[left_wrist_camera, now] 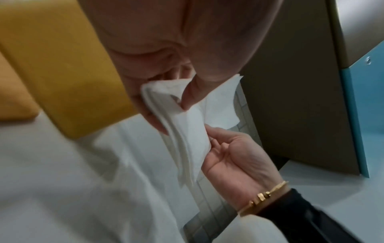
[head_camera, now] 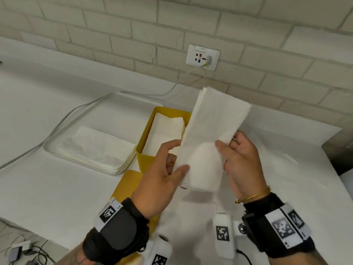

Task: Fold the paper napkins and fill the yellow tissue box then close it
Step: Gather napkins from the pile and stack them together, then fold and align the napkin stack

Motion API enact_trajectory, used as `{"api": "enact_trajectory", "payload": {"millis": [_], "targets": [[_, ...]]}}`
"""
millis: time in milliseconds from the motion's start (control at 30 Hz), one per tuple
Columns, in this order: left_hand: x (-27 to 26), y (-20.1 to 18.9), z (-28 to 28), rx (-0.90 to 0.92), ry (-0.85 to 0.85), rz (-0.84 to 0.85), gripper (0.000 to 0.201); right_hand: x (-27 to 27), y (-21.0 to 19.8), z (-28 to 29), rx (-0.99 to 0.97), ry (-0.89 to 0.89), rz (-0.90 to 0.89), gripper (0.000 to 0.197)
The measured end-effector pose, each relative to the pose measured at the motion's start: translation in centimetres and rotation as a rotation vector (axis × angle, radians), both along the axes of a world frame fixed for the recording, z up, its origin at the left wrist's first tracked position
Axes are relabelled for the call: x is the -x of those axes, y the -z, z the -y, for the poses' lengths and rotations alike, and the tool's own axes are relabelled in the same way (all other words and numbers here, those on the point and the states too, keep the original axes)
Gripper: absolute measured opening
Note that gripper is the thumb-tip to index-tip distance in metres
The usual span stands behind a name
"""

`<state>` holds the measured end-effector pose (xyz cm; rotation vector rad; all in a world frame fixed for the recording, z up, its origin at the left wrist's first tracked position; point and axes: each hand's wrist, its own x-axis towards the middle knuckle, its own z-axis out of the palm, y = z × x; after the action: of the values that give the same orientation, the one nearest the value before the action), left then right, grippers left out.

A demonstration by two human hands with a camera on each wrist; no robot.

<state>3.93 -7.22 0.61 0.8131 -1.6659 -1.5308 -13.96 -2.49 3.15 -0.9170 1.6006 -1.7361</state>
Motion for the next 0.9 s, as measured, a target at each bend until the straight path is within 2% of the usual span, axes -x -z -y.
{"api": "enact_trajectory", "payload": {"millis": [67,133,233,300,367,433,467,600,667,833,900], "targets": [[-0.5,-1.3,1.3,-0.008,-0.091,-0.064,0.051,0.2,-1.1,2.3,0.000,-0.017,-0.036,0.023],[-1.1,-2.0,3.1,0.042,-0.194,-0.054,0.053,0.3,-1.8,4.9,-0.018,-0.028,-0.077,0.020],[-2.3,-1.9,5.5,0.170,-0.298,0.080,0.050,0.4,-1.8,8.6,-0.130,-0.045,-0.240,0.012],[-3.0,-1.3,6.6,0.275,-0.330,0.246,0.043,0.4,-1.1,10.6,-0.241,-0.061,-0.389,0.005],[-3.3,-0.6,7.3,0.382,-0.323,0.423,0.028,0.5,-0.1,12.1,-0.370,-0.063,-0.503,0.012],[-3.4,-0.2,7.7,0.491,-0.320,0.585,0.011,0.2,0.6,12.7,-0.497,-0.077,-0.596,0.008],[-3.4,0.1,7.9,0.536,-0.325,0.643,0.009,0.0,1.0,12.9,-0.547,-0.081,-0.646,0.003],[-3.6,0.7,8.6,0.722,-0.352,0.784,0.004,-0.7,1.9,13.5,-0.608,-0.036,-0.865,0.016],[-3.7,0.7,8.9,0.782,-0.362,0.827,0.011,-1.0,2.2,13.8,-0.623,-0.018,-0.907,0.017],[-3.3,-0.3,9.3,0.808,-0.244,0.992,0.024,-1.1,3.1,14.5,-0.683,-0.003,-0.996,0.021],[-2.8,-0.7,9.2,0.832,-0.222,1.072,0.015,-1.2,3.3,14.7,-0.713,-0.008,-1.035,0.024]]}}
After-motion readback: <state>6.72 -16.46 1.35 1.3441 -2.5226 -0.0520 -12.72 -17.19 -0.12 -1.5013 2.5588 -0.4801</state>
